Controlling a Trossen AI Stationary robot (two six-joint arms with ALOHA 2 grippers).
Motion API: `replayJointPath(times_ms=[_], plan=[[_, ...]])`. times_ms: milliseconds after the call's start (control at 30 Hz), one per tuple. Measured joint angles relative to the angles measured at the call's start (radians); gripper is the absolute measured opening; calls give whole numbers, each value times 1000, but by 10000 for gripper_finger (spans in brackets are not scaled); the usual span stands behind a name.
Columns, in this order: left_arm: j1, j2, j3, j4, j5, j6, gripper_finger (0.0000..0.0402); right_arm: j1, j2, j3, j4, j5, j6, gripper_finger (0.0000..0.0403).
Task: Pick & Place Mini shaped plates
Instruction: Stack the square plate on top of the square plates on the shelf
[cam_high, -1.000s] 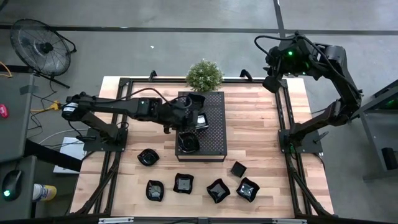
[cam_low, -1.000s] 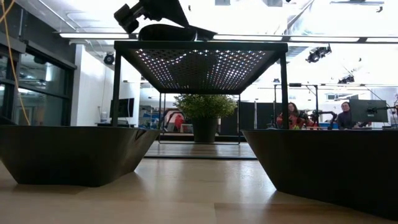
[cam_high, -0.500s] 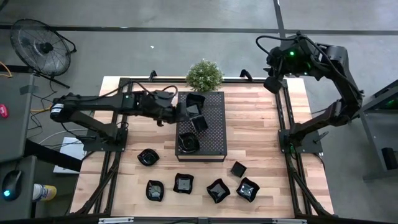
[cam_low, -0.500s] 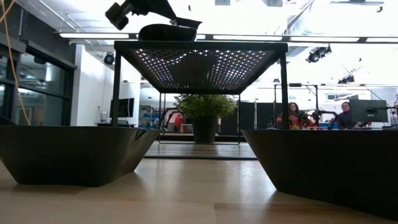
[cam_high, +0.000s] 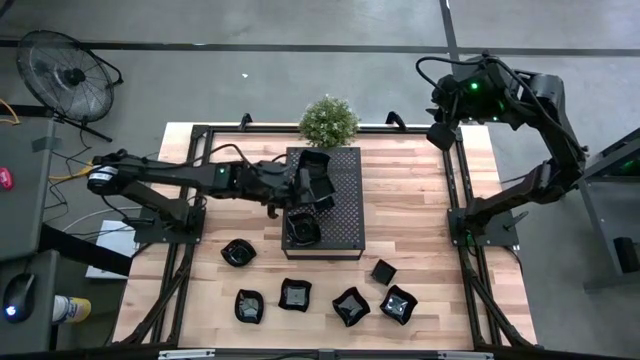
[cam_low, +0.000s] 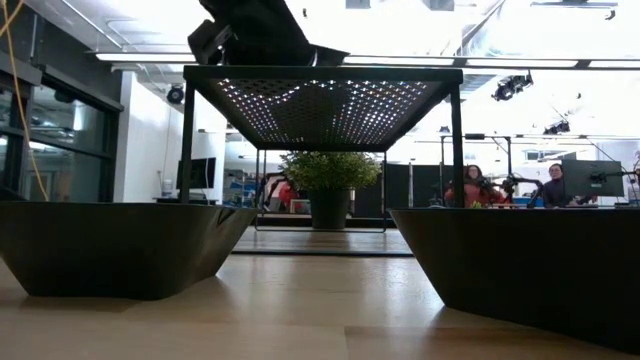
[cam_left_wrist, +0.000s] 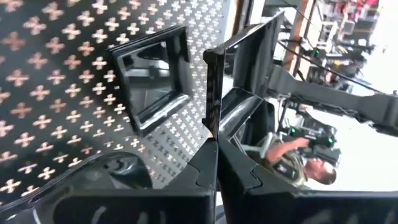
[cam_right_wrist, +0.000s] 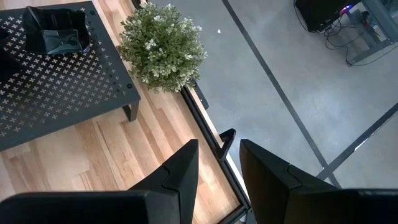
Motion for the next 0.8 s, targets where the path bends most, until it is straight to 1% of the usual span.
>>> replayJointPath(times_ms=[133, 267, 333, 667, 800], plan=[[-34, 0, 0, -15, -17, -57, 0, 0, -1, 0, 3, 1, -1, 113], [-69, 1, 0, -17, -92, -99, 0, 0, -1, 0, 5, 1, -4, 113], [-80, 0, 0, -23, -107, -115, 0, 0, -1, 0, 6, 1, -5, 113], [-81, 6, 0, -29, -109, -133, 0, 0, -1, 0, 11, -4, -6, 113], [-80, 32, 0, -20, -82, -141, 0, 0, -1, 0, 11, -6, -6, 113]])
